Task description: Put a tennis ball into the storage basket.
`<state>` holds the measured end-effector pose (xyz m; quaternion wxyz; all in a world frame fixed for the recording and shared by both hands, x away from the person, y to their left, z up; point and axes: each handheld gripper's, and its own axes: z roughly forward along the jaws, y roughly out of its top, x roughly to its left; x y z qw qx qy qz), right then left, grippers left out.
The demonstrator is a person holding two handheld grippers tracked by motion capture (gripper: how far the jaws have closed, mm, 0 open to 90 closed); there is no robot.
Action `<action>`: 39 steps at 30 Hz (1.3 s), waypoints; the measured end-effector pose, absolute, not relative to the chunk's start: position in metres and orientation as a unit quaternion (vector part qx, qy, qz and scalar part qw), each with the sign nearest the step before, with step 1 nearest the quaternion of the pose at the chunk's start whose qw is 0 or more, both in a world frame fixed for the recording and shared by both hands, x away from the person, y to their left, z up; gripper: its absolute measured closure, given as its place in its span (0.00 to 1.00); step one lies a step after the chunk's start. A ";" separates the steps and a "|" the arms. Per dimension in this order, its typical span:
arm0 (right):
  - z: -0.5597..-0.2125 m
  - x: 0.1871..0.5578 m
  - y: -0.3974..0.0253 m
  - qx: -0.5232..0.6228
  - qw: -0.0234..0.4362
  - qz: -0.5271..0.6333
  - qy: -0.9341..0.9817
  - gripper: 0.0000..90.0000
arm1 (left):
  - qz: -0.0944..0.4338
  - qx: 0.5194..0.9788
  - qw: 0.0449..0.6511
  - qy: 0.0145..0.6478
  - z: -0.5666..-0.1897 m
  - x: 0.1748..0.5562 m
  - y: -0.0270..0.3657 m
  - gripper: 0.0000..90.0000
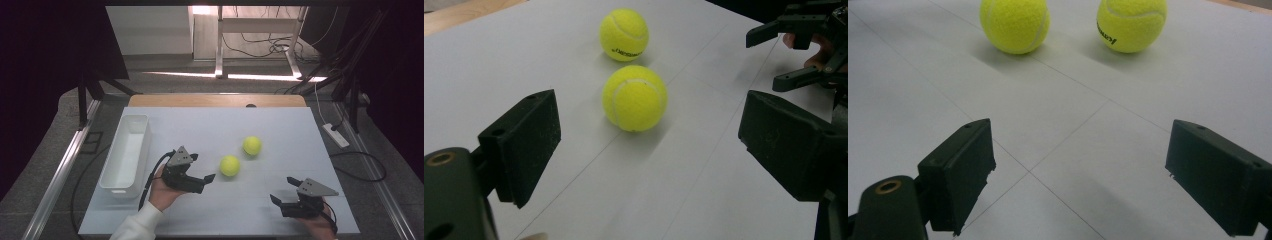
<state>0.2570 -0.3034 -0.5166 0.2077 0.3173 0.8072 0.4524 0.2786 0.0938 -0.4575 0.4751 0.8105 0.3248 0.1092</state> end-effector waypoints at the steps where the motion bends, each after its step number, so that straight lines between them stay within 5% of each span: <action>1: -0.517 0.257 -0.304 0.318 0.208 0.452 0.807 0.13 | 0.107 0.810 0.475 0.326 -0.458 0.279 0.093 0.12; 39: -0.517 0.258 -0.304 0.319 0.210 0.449 0.808 0.13 | 0.089 0.809 0.482 0.324 -0.466 0.302 0.060 0.14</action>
